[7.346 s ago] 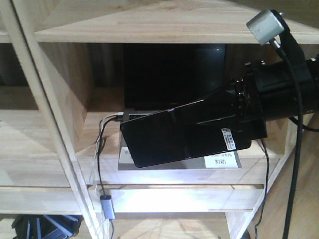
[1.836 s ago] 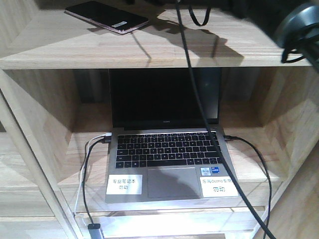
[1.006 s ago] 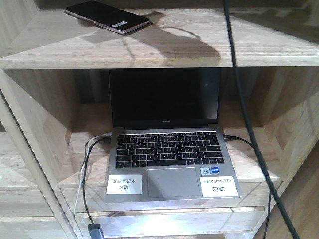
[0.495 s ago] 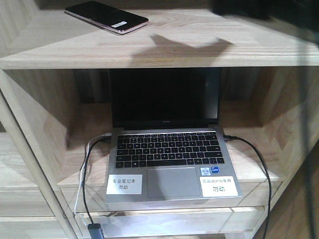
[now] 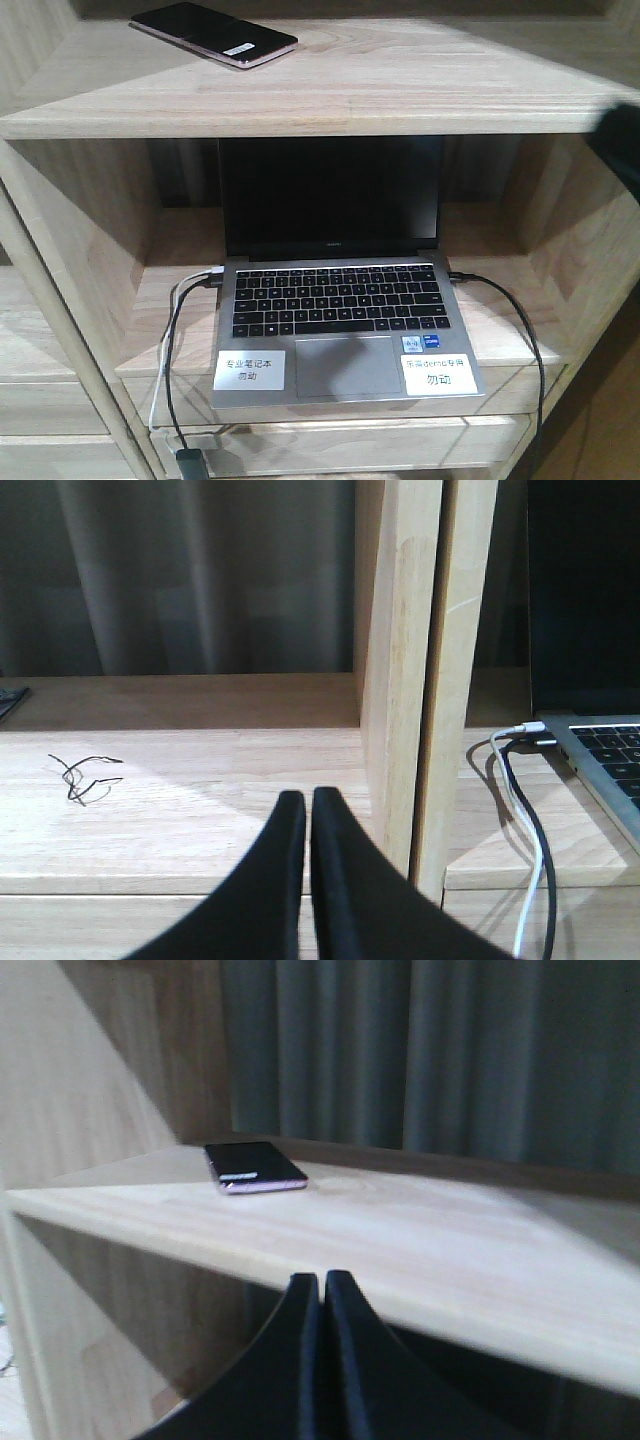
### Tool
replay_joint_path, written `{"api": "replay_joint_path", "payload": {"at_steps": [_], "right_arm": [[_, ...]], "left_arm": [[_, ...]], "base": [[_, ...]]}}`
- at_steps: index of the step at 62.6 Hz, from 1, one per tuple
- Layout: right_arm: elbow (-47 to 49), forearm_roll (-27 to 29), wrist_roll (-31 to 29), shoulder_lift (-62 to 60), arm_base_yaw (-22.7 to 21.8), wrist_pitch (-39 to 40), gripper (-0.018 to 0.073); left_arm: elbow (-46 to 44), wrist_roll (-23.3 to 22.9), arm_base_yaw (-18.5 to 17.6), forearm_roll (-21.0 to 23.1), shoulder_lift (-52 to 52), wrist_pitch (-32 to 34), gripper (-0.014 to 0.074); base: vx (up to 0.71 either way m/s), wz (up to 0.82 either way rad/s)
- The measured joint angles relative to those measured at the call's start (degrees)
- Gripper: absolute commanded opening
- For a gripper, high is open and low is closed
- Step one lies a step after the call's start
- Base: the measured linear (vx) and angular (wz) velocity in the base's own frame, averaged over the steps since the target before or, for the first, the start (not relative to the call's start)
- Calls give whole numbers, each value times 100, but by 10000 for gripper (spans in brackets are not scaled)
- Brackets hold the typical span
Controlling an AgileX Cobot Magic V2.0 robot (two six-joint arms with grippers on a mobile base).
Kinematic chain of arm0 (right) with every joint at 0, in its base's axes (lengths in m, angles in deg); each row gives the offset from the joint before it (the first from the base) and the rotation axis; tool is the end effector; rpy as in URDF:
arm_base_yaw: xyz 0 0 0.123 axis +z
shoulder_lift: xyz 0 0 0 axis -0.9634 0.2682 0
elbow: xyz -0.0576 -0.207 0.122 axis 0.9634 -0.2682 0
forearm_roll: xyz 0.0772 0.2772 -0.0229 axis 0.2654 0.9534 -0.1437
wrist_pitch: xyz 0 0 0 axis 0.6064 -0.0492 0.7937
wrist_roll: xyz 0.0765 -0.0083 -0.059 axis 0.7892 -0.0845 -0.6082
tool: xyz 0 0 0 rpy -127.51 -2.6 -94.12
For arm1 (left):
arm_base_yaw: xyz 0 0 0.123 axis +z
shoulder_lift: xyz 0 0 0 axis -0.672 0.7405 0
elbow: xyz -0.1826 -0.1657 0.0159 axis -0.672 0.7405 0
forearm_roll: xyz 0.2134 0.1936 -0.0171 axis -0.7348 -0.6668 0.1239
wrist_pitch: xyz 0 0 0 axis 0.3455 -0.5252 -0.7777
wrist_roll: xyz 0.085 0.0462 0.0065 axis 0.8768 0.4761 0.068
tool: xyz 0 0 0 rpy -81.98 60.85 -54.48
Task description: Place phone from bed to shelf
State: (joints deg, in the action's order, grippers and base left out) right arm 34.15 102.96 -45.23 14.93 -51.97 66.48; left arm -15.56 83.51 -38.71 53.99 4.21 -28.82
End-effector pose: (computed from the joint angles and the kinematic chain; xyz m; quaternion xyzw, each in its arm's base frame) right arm 0.1783 0.0891 0.3756 -0.1765 0.6606 0.2001 0.7017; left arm 0.1371 0.0075 0.1850 -0.0135 0.7489 0.0233 0.6622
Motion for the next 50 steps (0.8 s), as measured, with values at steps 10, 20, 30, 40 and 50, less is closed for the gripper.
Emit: {"api": "replay_joint_path", "payload": {"at_steps": [10, 20, 30, 40, 50], "right_arm": [[-786, 237, 42, -929, 0, 22, -5], [-1502, 516, 93, -1743, 0, 22, -5], [-2075, 579, 109, -2303, 0, 22, -5], [-2356, 594, 109, -2498, 0, 22, -5], [-2374, 594, 109, -2513, 0, 22, -5]], "left_arm": [[0, 0, 0, 0, 0, 0, 1], [0, 0, 0, 0, 0, 0, 1], [0, 0, 0, 0, 0, 0, 1], [0, 0, 0, 0, 0, 0, 1], [0, 0, 0, 0, 0, 0, 1]], "base": [[0, 0], [0, 0], [0, 0], [0, 0], [0, 0]]}}
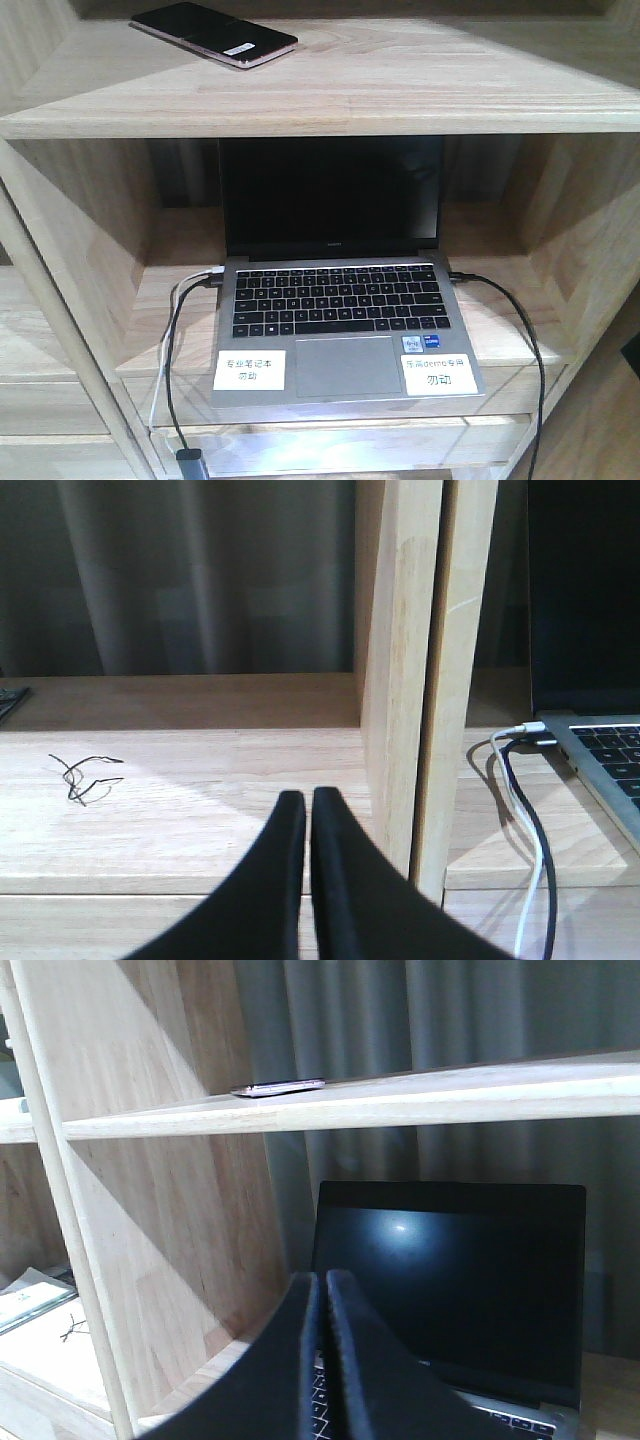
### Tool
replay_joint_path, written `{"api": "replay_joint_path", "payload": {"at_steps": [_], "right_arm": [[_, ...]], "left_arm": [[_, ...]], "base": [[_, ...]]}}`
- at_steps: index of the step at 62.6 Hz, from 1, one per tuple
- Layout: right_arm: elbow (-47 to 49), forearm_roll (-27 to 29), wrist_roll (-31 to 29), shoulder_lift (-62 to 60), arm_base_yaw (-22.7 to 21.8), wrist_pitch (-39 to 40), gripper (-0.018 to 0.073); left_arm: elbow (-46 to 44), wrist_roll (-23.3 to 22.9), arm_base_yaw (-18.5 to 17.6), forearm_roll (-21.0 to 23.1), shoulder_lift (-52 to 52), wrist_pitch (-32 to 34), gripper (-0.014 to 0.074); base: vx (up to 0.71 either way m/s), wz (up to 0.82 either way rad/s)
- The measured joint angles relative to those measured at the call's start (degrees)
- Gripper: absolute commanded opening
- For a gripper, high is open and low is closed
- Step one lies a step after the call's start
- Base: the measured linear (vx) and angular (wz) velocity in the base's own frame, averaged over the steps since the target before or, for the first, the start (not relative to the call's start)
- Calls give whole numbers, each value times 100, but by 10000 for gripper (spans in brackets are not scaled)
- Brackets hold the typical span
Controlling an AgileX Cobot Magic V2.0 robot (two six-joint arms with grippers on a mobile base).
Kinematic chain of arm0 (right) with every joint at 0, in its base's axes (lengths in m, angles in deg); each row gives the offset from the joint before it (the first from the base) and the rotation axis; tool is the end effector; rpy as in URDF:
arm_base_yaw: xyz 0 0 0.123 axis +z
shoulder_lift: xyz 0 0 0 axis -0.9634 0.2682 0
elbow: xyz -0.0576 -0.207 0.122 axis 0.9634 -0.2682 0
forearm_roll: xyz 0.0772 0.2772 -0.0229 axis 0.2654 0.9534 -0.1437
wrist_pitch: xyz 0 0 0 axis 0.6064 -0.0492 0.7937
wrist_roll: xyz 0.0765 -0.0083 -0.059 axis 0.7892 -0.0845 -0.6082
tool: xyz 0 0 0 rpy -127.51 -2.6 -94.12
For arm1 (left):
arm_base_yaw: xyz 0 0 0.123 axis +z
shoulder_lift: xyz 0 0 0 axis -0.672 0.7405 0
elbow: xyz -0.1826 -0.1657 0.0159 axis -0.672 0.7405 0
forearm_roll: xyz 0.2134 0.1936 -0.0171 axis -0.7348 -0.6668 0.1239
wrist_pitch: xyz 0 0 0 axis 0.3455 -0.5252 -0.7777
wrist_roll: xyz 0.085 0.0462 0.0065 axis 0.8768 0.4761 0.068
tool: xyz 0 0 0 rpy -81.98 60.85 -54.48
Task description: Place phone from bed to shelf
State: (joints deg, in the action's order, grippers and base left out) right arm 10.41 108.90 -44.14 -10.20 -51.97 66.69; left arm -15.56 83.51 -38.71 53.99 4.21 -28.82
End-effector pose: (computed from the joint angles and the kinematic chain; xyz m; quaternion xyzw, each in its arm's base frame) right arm 0.1232 0.0673 0.2952 -0.1379 0.6541 0.2486 0.7010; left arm 0.1371 0.0075 0.1850 -0.0135 0.7489 0.0233 0.6622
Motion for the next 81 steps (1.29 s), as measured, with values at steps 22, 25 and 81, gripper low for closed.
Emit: {"api": "replay_joint_path", "payload": {"at_steps": [22, 25, 81], "right_arm": [[0, 423, 75, 0, 0, 578, -5], [0, 446, 75, 0, 0, 589, -5], [0, -5198, 4152, 0, -194, 399, -5]], "left_arm": [[0, 0, 0, 0, 0, 0, 1], [0, 0, 0, 0, 0, 0, 1], [0, 0, 0, 0, 0, 0, 1]], "base": [[0, 0], [0, 0], [0, 0]]}}
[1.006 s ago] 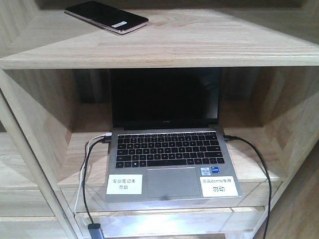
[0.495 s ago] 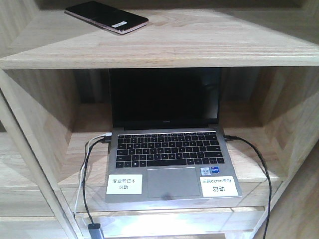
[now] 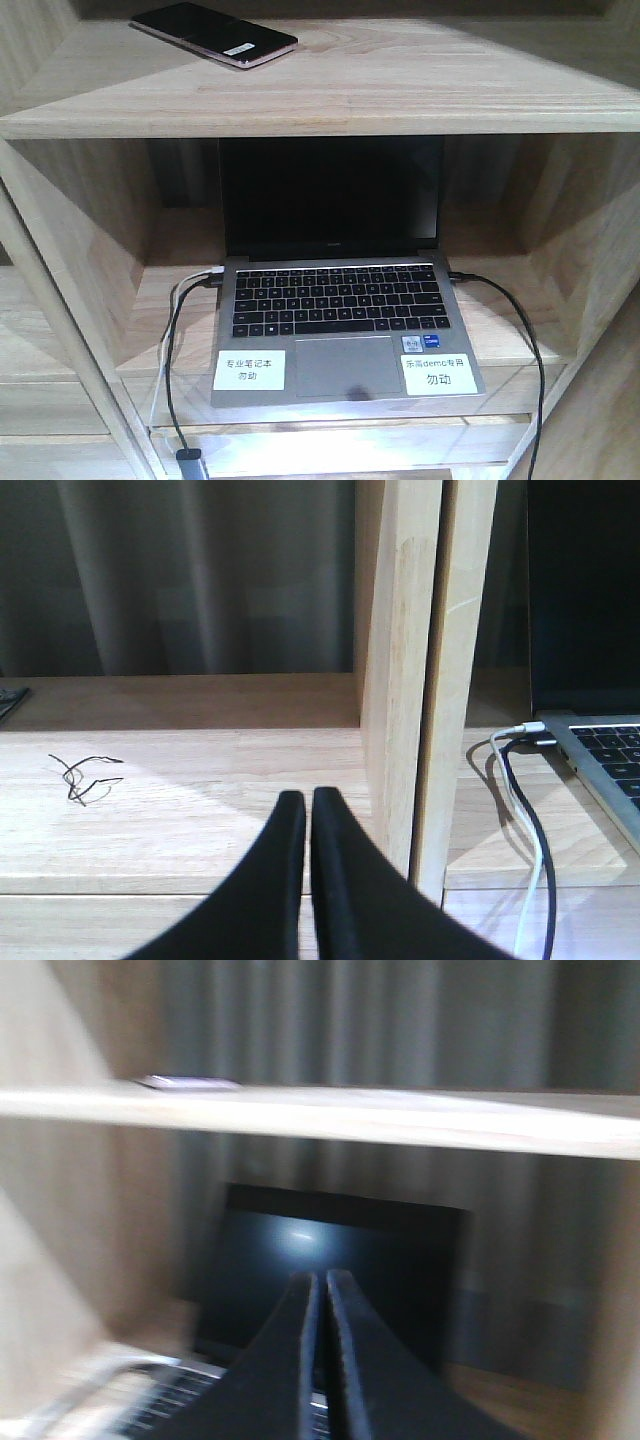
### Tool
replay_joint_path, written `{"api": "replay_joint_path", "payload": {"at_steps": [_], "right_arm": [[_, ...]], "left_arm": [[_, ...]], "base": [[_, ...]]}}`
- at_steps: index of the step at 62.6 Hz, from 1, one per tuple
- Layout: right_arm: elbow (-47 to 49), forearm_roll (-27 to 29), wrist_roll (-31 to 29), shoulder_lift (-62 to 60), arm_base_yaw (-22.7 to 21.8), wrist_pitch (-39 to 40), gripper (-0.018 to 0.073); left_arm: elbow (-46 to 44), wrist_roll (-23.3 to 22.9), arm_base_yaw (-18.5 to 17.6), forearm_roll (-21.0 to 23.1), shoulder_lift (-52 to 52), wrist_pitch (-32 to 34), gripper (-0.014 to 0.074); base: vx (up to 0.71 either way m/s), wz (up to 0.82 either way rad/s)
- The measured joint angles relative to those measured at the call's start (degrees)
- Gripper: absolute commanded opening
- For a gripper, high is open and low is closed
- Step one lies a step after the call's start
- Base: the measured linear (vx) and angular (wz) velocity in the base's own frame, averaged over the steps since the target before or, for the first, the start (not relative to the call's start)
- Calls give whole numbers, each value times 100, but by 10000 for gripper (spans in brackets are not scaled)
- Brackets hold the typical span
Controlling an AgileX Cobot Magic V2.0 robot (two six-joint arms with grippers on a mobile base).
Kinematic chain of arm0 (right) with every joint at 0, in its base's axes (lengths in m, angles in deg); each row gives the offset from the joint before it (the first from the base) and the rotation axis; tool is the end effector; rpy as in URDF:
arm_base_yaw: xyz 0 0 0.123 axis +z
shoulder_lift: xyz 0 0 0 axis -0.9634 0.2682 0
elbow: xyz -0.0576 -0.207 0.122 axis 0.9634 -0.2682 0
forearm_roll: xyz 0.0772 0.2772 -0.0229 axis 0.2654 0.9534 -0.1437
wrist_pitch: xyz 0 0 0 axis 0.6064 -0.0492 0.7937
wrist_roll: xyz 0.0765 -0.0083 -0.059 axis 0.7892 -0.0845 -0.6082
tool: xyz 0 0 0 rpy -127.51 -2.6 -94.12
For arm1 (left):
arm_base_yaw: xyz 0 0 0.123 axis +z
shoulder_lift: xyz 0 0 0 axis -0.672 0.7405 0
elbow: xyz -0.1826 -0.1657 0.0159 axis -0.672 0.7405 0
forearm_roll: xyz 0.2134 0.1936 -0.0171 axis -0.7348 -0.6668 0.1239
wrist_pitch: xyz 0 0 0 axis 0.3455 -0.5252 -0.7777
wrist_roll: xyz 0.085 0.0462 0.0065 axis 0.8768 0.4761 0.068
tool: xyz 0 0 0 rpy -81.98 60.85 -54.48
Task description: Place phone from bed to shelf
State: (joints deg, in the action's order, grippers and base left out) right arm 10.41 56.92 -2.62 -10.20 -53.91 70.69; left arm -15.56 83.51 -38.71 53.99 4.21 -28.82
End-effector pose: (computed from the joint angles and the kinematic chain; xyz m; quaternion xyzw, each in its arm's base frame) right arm 0.1316 0.0501 0.2941 -0.1307 0.6593 0.1254 0.7298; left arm 0.1371 0.0075 0.1850 -0.0135 0.7489 0.0233 0.6622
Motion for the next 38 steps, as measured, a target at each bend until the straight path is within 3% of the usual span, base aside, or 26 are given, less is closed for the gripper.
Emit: {"api": "replay_joint_path", "payload": {"at_steps": [8, 19, 38], "right_arm": [[0, -270, 236, -5, -411, -237, -5], [-76, -326, 131, -212, -1031, -627, -5], [-1136, -321, 59, -1079, -1891, -557, -5]], "left_arm": [[0, 0, 0, 0, 0, 0, 1], [0, 0, 0, 0, 0, 0, 1], [0, 0, 0, 0, 0, 0, 1]], "base": [[0, 0], [0, 0], [0, 0]]}}
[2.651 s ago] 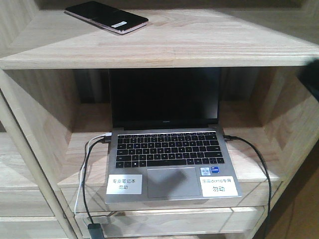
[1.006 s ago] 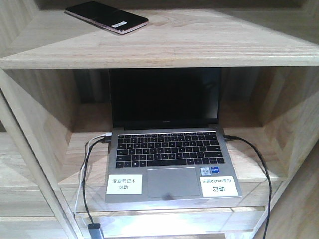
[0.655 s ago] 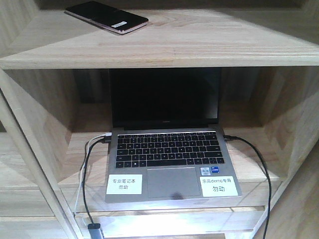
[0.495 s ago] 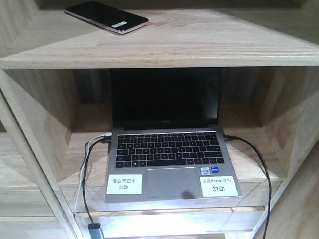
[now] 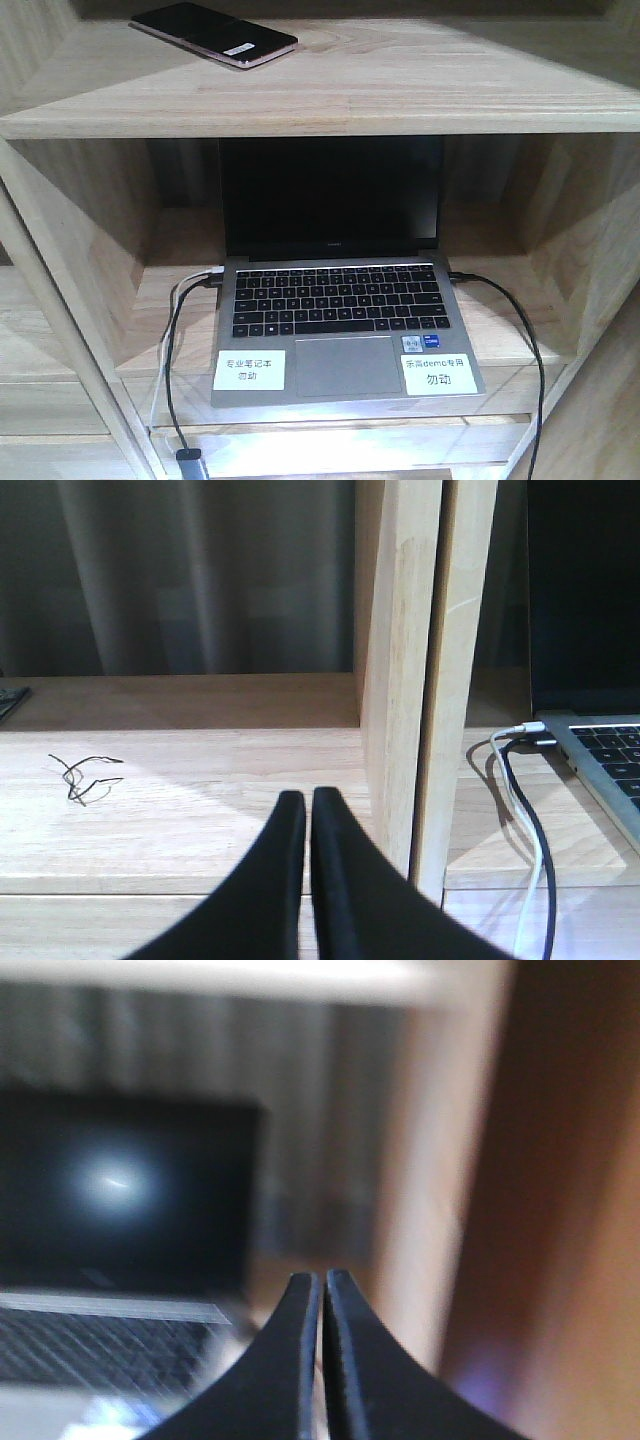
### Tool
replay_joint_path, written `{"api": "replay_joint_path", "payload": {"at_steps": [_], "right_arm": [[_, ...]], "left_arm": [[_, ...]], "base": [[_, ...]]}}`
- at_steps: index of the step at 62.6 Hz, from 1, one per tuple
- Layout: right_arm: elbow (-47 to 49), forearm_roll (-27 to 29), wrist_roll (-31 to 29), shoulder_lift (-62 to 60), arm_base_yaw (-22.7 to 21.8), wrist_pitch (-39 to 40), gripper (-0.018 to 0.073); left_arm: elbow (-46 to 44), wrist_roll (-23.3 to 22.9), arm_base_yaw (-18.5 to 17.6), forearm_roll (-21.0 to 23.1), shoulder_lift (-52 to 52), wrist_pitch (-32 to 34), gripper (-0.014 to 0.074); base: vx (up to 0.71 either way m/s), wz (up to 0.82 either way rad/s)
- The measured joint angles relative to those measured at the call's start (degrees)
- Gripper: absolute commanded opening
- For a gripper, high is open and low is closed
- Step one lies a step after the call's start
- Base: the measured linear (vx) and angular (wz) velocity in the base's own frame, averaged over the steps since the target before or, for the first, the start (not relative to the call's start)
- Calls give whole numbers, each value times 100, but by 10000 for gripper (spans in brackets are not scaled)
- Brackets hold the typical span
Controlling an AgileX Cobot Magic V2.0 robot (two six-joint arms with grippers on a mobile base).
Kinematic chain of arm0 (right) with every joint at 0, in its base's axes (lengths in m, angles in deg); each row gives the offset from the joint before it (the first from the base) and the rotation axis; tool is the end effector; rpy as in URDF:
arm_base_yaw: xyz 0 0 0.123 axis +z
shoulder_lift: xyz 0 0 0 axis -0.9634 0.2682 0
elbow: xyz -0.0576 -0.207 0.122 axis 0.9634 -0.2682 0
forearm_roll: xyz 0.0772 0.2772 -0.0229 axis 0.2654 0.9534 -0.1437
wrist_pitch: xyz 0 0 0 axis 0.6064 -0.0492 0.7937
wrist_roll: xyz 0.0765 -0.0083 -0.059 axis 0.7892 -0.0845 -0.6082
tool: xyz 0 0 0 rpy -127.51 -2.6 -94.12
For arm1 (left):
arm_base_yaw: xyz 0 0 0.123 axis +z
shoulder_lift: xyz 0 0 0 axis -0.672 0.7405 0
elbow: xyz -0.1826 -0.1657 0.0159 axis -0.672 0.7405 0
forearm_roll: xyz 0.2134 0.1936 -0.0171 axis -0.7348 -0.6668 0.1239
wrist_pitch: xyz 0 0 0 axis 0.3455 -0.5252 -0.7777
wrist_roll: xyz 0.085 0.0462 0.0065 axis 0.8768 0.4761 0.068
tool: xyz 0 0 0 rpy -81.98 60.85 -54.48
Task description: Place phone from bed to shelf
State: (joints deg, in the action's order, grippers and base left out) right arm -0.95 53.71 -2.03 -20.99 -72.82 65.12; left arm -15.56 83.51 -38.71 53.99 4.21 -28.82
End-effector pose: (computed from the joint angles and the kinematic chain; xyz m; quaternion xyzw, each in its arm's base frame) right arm 0.1308 0.0038 0.2359 -0.0356 0.7100 -0.0142 0.7032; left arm 0.1371 0.0075 0.1850 -0.0135 0.7489 0.0233 0.6622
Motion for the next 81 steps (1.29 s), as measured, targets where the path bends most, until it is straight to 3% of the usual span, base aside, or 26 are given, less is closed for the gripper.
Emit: {"api": "replay_joint_path", "payload": {"at_steps": [14, 81], "right_arm": [[-776, 29, 0, -18, -176, 581, -5], [-786, 41, -26, -18, -176, 629, -5]], "left_arm": [[0, 0, 0, 0, 0, 0, 1], [0, 0, 0, 0, 0, 0, 1]], "base": [[0, 0], [0, 0]]}}
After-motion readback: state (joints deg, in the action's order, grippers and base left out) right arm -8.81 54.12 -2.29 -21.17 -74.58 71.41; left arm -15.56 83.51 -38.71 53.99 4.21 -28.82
